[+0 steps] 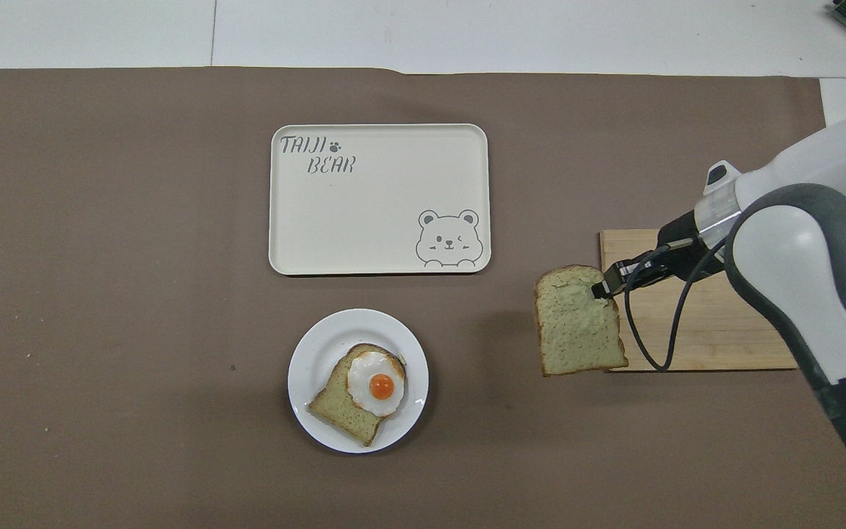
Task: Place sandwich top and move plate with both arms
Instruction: 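Carry the bread slice with the right gripper over the egg plate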
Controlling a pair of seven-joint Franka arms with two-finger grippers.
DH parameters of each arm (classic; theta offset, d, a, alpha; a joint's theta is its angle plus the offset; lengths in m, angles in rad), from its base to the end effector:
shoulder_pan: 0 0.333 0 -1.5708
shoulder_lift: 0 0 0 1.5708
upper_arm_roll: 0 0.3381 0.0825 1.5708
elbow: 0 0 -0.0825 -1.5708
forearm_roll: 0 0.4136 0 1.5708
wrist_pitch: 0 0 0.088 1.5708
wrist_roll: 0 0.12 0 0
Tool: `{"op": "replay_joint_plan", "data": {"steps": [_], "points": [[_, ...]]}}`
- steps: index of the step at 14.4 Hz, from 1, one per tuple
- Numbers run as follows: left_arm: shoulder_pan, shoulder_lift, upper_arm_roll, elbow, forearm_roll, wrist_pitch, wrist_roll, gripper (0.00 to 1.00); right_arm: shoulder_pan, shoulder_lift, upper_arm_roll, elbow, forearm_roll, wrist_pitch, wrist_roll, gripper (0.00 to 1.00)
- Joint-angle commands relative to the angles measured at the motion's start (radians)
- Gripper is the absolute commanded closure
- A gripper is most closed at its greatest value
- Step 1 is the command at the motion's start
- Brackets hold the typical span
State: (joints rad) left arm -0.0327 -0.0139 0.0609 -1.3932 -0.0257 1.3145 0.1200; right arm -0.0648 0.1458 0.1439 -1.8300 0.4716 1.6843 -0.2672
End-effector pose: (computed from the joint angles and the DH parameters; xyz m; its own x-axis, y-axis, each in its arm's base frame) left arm 0.5480 0.0122 0.7065 0.9933 -0.0982 -0.0611 -0.0963 -0.9948 0.0336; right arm 0.5923 0.0936 0.4410 0.9491 0.2636 -0.1726 0.1463 -0.8538 -0.4996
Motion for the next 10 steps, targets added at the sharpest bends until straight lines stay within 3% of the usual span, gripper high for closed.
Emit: {"op": "replay_joint_plan", "data": {"steps": [1, 10], "points": [[0.010, -0.017, -0.006, -0.013, 0.001, -0.009, 0.003, 0.00, 0.064, -0.038, 0.017, -0.038, 0.032, 0.029, 0.115, 1.00], [0.010, -0.017, -0.006, -0.013, 0.001, -0.009, 0.003, 0.00, 0.333, 0.001, 0.019, -0.066, 0.090, 0.250, 0.299, 1.00]]}}
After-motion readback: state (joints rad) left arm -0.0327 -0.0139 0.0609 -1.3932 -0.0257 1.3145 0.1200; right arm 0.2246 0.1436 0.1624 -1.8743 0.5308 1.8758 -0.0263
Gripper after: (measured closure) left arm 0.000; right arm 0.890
